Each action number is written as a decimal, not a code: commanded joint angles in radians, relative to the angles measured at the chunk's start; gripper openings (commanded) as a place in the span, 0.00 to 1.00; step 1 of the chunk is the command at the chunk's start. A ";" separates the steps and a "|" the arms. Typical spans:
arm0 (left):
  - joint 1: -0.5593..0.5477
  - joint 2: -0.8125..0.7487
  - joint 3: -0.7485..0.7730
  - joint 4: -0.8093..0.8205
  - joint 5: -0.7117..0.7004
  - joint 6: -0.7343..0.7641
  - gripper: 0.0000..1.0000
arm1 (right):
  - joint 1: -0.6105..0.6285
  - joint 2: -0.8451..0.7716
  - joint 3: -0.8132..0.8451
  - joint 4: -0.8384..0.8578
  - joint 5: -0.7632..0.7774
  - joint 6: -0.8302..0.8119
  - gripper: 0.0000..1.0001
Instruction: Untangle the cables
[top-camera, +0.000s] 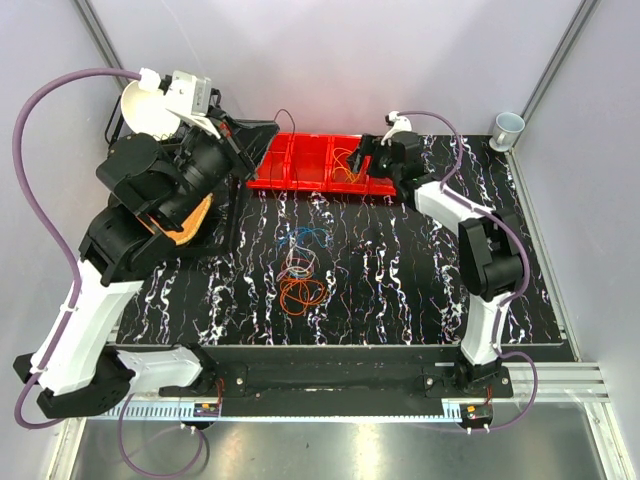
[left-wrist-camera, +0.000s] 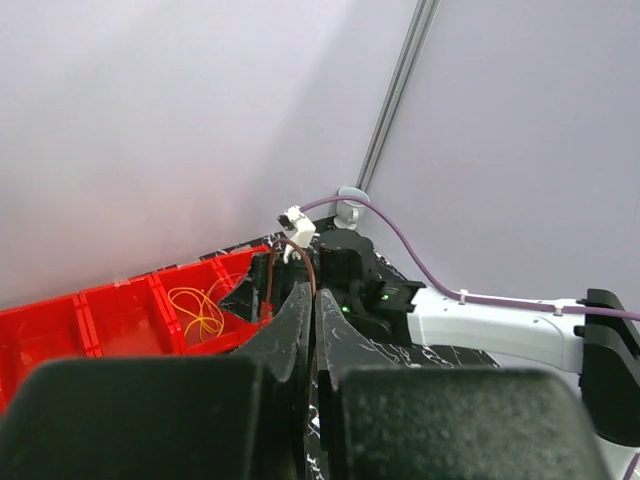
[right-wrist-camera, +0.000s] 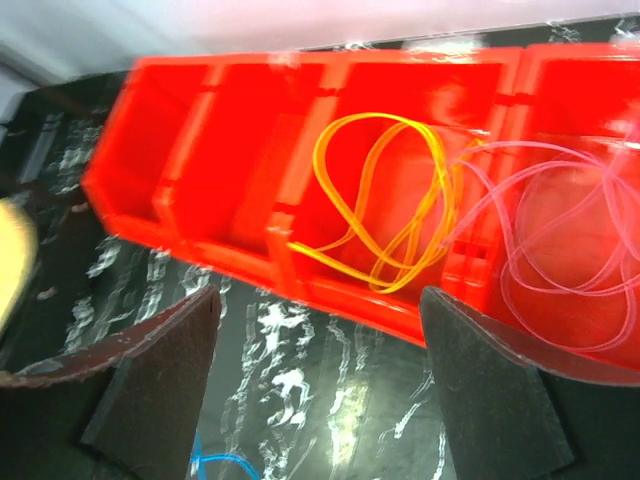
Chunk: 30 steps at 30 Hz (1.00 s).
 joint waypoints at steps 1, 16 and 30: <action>-0.003 -0.001 0.032 0.053 0.006 0.050 0.02 | -0.035 -0.119 -0.024 0.157 -0.271 0.013 0.89; -0.003 -0.001 -0.155 0.120 -0.135 0.079 0.02 | -0.166 0.136 0.042 1.362 -1.123 1.052 1.00; 0.051 0.198 -0.044 0.188 -0.192 0.073 0.00 | -0.090 0.082 0.019 1.358 -1.246 1.003 1.00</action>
